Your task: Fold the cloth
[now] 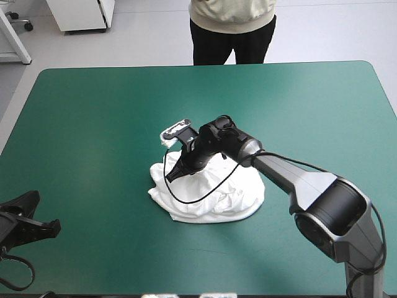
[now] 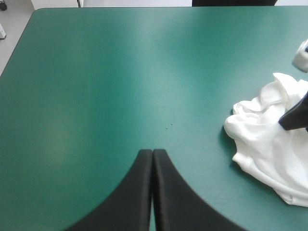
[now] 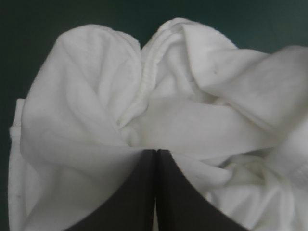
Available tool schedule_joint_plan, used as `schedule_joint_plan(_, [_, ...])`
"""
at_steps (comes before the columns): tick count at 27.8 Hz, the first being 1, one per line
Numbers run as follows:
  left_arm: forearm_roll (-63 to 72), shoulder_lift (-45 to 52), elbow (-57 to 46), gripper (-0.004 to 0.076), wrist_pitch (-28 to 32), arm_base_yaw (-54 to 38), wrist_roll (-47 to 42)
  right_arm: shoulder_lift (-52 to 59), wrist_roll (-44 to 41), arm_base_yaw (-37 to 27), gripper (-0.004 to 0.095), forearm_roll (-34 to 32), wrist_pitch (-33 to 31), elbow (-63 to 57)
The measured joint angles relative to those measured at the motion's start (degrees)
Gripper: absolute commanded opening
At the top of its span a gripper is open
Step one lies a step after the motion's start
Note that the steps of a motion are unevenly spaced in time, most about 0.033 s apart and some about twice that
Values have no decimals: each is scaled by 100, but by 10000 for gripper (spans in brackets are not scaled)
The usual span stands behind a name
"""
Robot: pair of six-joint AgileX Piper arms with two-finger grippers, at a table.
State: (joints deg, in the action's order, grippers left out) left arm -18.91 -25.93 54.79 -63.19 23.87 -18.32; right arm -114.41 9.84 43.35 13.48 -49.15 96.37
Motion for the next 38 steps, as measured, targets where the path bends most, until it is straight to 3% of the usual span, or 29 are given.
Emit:
schedule_joint_plan(6, [0,0,0,-9,0,0,18,-194,-31,72,-17,-81,-119,129])
schedule_joint_plan(12, [582,-218,0,-6,8,0,468,400,-327,72,-16,-773,-543,135])
schedule_joint_plan(19, [1708,-1511,-29,46,441,0,1788,2104,-740,72,-16,-1749,-1425,146])
schedule_joint_plan(24, [1848,-2582,-37,54,667,0,1996,3076,-1094,-14,-12,-2610,-2105,146])
schedule_joint_plan(28, [2091,-3396,-55,62,811,0,2091,3723,-1212,-463,-2,-2689,-2249,96])
schedule_joint_plan(31, [2198,-3843,-55,152,944,0,2191,4119,-1205,-887,99,-2689,-2249,-17])
schedule_joint_plan(32, [2279,-3996,-55,260,954,0,2264,4207,-1188,-1044,220,-2689,-2249,-74])
schedule_joint_plan(33, [2545,-4299,-55,310,966,0,2522,4382,-1128,-1338,278,-2689,-2249,-193])
schedule_joint_plan(34, [2682,-4422,-55,426,966,0,2623,4436,-1108,-1439,393,-2675,-2249,-235])
schedule_joint_plan(36, [3030,-4861,-55,484,972,0,2776,4546,-1079,-1701,455,-2609,-2249,-293])
schedule_joint_plan(38, [3131,-5300,-55,475,1145,0,2796,4569,-1079,-1784,445,-2575,-2249,-299])
